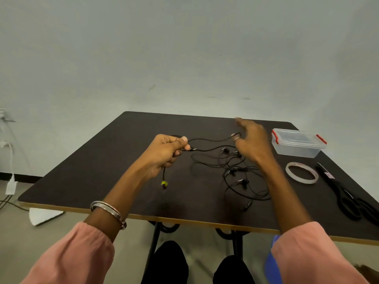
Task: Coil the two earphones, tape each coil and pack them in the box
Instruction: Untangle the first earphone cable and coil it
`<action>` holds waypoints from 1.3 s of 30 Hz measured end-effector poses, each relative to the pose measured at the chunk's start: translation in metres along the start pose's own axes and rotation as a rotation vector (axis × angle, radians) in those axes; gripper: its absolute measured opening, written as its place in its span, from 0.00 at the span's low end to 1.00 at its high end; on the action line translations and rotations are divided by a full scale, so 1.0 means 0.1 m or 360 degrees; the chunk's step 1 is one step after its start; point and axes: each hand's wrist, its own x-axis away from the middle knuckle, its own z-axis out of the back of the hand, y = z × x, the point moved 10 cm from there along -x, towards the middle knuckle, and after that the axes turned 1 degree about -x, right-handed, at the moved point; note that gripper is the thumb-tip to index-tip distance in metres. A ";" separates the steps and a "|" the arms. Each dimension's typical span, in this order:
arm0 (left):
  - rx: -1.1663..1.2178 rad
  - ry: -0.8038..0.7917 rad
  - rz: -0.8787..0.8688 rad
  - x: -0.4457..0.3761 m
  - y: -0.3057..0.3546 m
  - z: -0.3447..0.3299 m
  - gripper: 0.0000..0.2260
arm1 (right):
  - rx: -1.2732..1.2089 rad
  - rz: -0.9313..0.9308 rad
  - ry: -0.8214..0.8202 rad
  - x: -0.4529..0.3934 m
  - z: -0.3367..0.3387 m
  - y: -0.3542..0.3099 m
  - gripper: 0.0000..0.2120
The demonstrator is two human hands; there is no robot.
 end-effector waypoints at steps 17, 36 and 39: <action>0.0652 -0.0491 0.0213 0.21 -0.10 -0.50 0.12 | -0.0996 -0.0091 -0.0251 0.02 -0.67 0.10 0.12; 0.0351 0.0086 -0.0287 -0.04 0.04 -0.23 0.26 | 0.0014 0.0623 -0.0971 0.79 -0.83 -0.60 0.10; 0.0303 -0.0001 -0.0251 -0.04 -0.07 -0.32 0.27 | -0.0110 0.0542 -0.0774 0.61 -0.49 -0.62 0.06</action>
